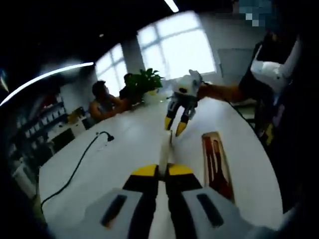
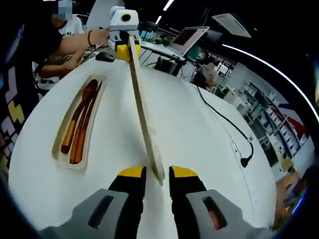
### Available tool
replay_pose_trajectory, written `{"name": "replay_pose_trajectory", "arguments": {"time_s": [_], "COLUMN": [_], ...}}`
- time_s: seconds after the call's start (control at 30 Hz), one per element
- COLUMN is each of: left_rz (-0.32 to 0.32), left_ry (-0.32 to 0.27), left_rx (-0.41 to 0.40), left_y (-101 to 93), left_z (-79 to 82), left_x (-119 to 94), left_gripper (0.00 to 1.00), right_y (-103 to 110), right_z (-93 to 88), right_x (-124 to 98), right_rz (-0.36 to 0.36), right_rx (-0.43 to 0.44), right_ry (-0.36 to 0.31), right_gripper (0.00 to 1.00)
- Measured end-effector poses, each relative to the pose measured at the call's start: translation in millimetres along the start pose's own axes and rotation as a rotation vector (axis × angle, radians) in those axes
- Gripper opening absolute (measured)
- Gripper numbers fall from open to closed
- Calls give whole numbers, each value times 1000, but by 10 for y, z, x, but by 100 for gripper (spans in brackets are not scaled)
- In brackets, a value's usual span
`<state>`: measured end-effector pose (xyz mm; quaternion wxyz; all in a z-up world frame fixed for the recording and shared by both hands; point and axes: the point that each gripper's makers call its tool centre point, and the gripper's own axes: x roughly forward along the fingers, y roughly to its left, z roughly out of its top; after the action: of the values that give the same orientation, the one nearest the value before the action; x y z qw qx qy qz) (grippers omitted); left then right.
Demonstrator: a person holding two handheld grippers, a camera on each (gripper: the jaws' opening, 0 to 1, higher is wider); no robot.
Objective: Arrange the utensils inside the cutlery case until each visible utensil rests in its matching compartment.
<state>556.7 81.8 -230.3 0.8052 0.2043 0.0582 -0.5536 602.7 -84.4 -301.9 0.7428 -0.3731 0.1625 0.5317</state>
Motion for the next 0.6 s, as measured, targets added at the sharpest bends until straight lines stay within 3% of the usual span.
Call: {"name": "replay_pose_trajectory", "arguments": {"time_s": [0.1,0.2,0.37,0.5,0.6], "left_rz": [7,11,23,41,82], "left_ry": [11,62,81,113,144], "left_rx": [27,97,59,32,-37], "left_y": [24,4,57,85,145], "left_z": [-48,-137,-245,-332,-427], "left_x": [10,25,19,36,24], "left_gripper": [5,5,5,6,7], "right_y": [14,4,-16,-24,4], "right_z": [-23,-15,8,36,76], "right_x": [24,19,25,20,33], "right_rz": [1,-8,-44,-91,-106], "right_rx": [-13,-26,-23,-78,-120], "right_ry": [13,12,4,-7,-24], "right_gripper": [13,7,5,3,3]}}
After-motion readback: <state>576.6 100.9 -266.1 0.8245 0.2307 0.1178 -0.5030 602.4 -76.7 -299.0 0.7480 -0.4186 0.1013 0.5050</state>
